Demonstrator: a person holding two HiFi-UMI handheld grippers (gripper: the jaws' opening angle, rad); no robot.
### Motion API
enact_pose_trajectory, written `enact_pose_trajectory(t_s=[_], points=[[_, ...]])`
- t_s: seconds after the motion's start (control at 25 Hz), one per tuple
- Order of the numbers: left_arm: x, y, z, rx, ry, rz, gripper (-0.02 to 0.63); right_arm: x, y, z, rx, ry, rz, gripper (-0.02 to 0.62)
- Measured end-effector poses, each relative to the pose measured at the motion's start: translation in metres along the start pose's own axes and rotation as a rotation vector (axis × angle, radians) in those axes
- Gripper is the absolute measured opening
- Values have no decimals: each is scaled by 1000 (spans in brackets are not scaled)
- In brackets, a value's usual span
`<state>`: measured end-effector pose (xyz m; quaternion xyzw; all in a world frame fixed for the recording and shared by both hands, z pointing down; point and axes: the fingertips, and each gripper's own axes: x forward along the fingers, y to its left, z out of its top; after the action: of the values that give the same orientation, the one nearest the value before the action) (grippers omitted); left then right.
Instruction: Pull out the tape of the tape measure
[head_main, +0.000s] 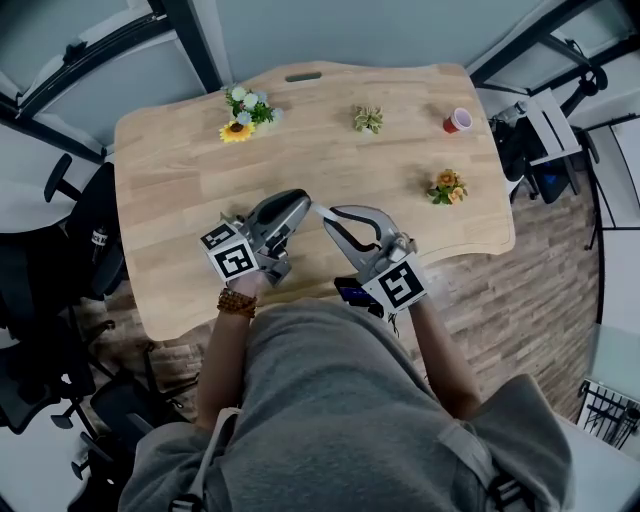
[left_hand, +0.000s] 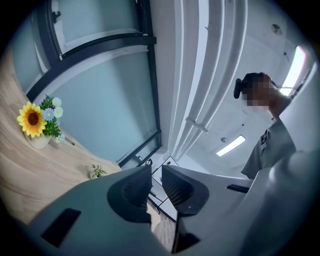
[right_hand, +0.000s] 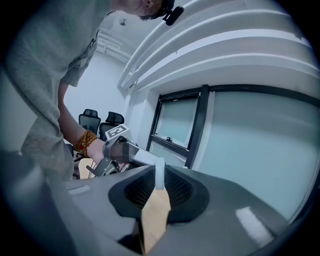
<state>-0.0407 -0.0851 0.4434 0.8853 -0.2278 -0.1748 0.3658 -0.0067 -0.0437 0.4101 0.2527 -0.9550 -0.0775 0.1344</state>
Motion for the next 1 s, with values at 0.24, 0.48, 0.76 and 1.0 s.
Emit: enact_pose_trajectory(t_s=[0.24, 0.48, 0.76, 1.0], points=[[-6, -4, 4, -184, -69, -122, 63, -1, 9, 1, -95, -1, 17, 67], [-10, -13, -1, -269, -46, -235, 57, -3, 17, 9, -179, -12, 39, 67], [-13, -20, 2, -320, -76, -305, 14, -4, 22, 10, -189, -20, 51, 67], [-6, -7, -5, -144, 17, -121, 11, 0, 15, -6, -188, 53, 36, 67]])
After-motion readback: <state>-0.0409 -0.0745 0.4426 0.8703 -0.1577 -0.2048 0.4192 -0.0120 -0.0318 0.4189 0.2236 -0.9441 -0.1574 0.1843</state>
